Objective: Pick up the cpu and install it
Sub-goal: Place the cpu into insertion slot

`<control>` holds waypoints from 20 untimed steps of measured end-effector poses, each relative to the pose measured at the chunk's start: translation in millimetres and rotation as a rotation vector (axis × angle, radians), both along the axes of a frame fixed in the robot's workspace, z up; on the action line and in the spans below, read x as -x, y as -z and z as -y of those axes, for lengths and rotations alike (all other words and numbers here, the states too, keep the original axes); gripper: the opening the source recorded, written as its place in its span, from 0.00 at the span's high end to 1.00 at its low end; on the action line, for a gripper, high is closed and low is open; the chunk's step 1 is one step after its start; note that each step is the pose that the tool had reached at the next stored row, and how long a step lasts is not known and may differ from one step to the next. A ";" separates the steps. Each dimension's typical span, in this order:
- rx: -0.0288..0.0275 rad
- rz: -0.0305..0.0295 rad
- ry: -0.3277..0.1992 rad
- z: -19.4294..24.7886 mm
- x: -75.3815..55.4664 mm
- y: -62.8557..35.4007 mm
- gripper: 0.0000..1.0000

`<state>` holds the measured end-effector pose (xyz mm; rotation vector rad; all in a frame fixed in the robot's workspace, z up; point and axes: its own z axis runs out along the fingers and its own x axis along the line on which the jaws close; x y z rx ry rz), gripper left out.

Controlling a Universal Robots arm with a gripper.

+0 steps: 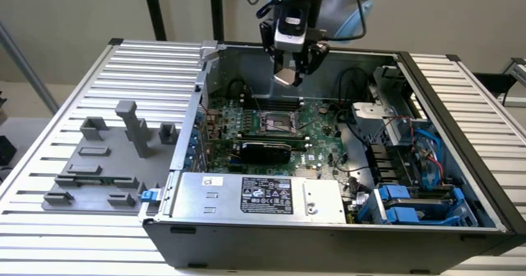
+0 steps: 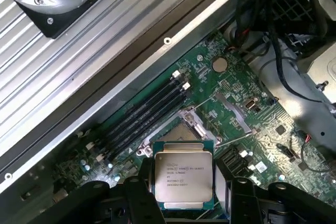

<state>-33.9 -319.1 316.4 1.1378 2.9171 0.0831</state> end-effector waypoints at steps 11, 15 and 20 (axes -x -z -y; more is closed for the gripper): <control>-0.0001 0.0000 0.201 0.0 0.0 15.9 0.45; 0.0000 0.0000 0.273 0.0 0.0 21.6 0.45; 0.0000 0.0001 0.365 0.0 0.0 28.7 0.45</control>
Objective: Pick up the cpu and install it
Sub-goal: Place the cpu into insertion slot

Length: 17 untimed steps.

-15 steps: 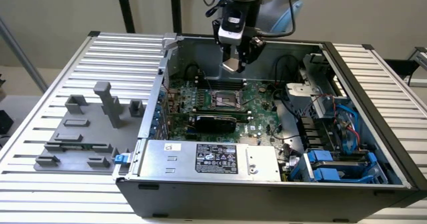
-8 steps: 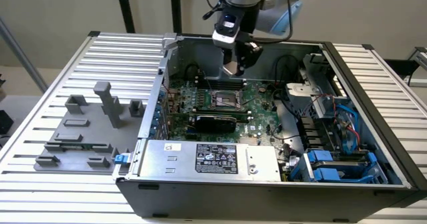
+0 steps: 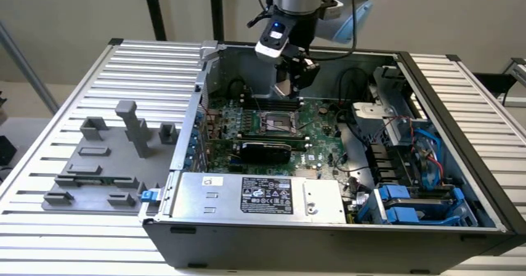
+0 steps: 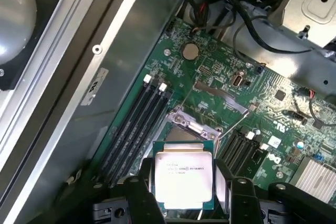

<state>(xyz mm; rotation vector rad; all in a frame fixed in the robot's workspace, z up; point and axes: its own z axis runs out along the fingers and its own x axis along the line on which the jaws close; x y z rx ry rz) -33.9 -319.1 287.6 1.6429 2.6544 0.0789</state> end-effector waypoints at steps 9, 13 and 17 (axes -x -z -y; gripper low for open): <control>0.0001 0.0000 0.163 0.0 0.0 14.1 0.45; -0.0001 0.0000 0.236 0.0 0.0 20.5 0.45; 0.0000 0.0000 0.308 0.0 0.0 26.8 0.45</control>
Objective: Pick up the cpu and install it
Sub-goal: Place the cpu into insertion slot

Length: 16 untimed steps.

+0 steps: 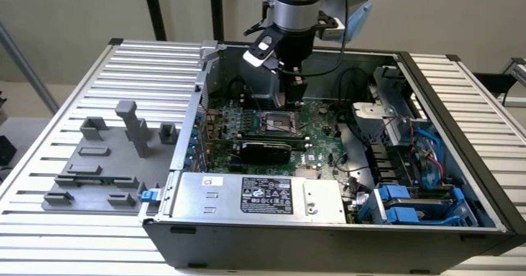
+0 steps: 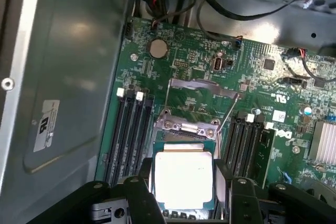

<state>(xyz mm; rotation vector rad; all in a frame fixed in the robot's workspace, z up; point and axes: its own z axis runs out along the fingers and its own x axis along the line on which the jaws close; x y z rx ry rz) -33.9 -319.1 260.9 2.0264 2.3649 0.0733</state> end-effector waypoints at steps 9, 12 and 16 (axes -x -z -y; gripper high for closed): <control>0.0005 -0.0001 0.163 0.0 0.0 14.5 0.45; 0.0028 0.0001 0.186 0.0 1.7 19.6 0.45; 0.0043 -0.0015 0.189 0.0 8.5 25.0 0.45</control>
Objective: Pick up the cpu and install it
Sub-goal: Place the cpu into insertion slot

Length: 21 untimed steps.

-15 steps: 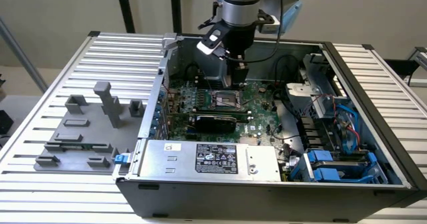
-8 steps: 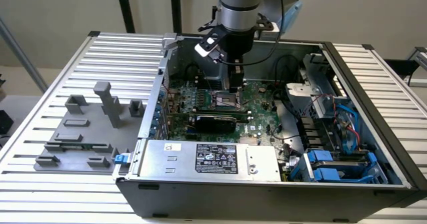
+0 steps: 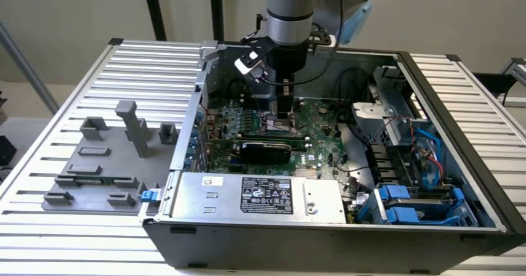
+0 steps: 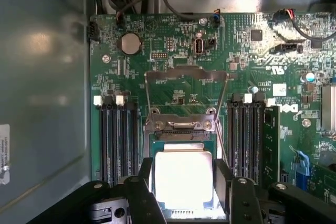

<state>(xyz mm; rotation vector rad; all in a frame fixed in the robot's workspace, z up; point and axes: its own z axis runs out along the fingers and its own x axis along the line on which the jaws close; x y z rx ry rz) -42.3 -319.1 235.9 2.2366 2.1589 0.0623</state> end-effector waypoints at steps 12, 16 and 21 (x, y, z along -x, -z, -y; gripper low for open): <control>0.0001 -0.0024 -0.010 3.6 3.2 14.2 0.45; 0.0002 -0.0024 -0.011 3.7 3.3 21.0 0.45; 0.0029 -0.0024 -0.011 3.7 3.3 27.0 0.45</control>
